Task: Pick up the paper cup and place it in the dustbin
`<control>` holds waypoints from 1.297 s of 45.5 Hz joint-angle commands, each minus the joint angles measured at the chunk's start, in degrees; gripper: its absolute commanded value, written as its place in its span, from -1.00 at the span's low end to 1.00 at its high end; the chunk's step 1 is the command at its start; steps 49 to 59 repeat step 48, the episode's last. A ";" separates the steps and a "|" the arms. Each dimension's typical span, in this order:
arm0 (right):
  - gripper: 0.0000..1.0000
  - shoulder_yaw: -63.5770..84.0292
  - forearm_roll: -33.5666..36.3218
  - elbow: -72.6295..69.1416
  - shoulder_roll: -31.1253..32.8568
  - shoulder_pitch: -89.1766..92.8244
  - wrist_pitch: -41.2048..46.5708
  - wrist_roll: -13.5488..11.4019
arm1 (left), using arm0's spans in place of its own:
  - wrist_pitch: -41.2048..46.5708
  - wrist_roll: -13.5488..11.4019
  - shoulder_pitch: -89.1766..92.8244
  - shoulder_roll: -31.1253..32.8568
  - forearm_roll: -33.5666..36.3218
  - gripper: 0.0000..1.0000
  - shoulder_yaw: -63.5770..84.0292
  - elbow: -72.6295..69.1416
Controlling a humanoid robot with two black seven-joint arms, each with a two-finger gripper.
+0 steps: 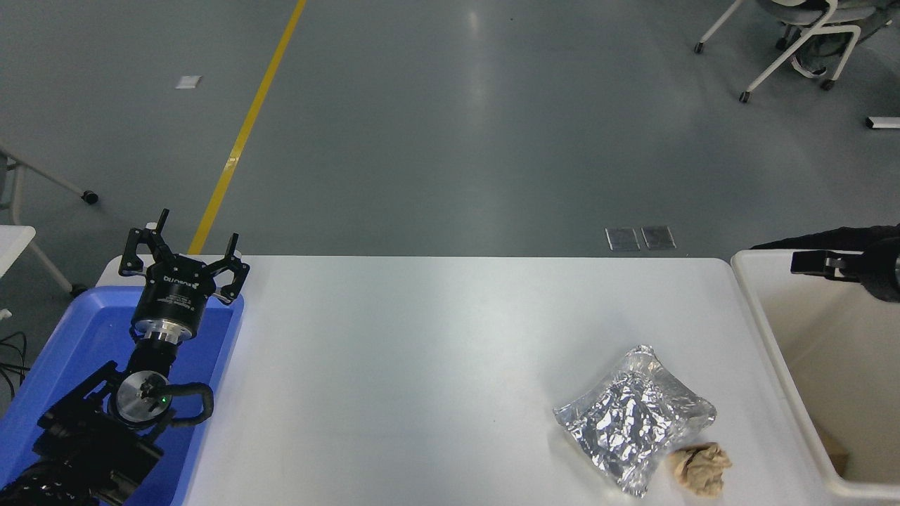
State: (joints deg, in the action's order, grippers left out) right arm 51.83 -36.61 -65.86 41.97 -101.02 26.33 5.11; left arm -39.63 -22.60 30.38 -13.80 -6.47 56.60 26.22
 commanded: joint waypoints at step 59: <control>1.00 9.96 34.24 -13.41 -36.17 -37.23 18.67 -0.54 | 0.17 -0.16 -0.15 0.00 -0.13 1.00 0.09 -0.03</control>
